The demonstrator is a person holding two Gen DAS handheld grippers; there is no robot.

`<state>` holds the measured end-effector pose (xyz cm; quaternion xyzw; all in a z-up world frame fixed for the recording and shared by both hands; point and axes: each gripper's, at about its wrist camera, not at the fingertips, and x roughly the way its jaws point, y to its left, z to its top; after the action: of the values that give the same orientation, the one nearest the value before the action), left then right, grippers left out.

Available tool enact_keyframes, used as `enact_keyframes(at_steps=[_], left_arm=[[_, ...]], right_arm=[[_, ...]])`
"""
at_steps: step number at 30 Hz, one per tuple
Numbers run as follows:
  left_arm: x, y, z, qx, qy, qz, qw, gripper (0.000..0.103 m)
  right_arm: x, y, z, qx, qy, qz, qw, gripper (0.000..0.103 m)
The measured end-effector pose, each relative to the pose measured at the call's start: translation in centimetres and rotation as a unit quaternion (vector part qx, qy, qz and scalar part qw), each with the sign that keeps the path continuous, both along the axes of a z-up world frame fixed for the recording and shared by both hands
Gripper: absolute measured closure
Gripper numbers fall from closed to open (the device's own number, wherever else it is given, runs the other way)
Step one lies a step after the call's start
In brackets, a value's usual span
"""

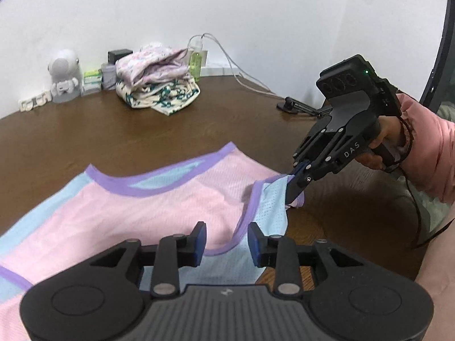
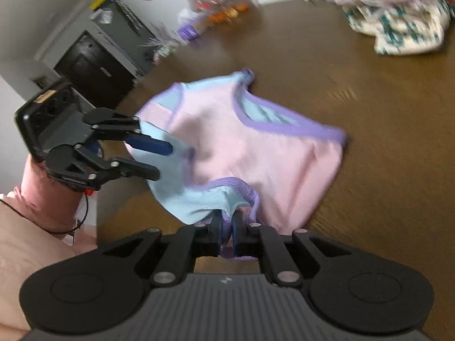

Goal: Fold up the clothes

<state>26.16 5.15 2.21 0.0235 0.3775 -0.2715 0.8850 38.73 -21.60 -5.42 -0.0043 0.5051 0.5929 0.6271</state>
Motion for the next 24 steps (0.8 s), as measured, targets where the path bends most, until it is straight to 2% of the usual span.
enact_keyframes(at_steps=[4,7,8,9,11,14,17,20,24], left_arm=[[0.2,-0.2,-0.8,-0.008,-0.003,0.001,1.0000,0.065],[0.6,-0.3,-1.3,0.000,-0.004,0.003,1.0000,0.065],[0.5,0.0,-1.3,0.000,-0.007,0.007,1.0000,0.065],[0.5,0.3,-1.2,0.001,-0.010,0.011,0.9999,0.065],[0.4,0.9,-1.2,0.001,-0.015,0.019,0.9997,0.065],[0.3,2.1,-1.0,0.006,-0.024,0.037,0.9990,0.065],[0.5,3.3,-1.0,0.015,-0.021,0.047,0.9986,0.065],[0.8,3.9,-1.2,0.033,-0.016,0.039,0.9986,0.065],[1.5,4.0,-1.9,0.052,-0.001,0.021,0.9985,0.065]], right_arm=[[0.1,-0.6,-1.4,0.018,0.046,-0.031,0.998,0.092],[0.2,-1.2,-2.0,0.025,0.061,-0.048,0.997,0.092],[0.1,-1.4,-1.9,0.028,0.061,-0.051,0.996,0.088],[0.0,-1.8,-1.7,0.032,0.058,-0.054,0.996,0.083],[-0.2,-2.6,-1.0,0.046,0.053,-0.060,0.996,0.062],[-0.3,-4.2,0.3,0.075,0.043,-0.073,0.994,0.056],[-0.2,-5.1,1.0,0.086,0.030,-0.089,0.992,0.052],[-0.4,-4.6,0.9,0.071,-0.001,-0.101,0.992,0.052],[-0.8,-2.9,0.4,0.045,-0.037,-0.079,0.995,0.053]])
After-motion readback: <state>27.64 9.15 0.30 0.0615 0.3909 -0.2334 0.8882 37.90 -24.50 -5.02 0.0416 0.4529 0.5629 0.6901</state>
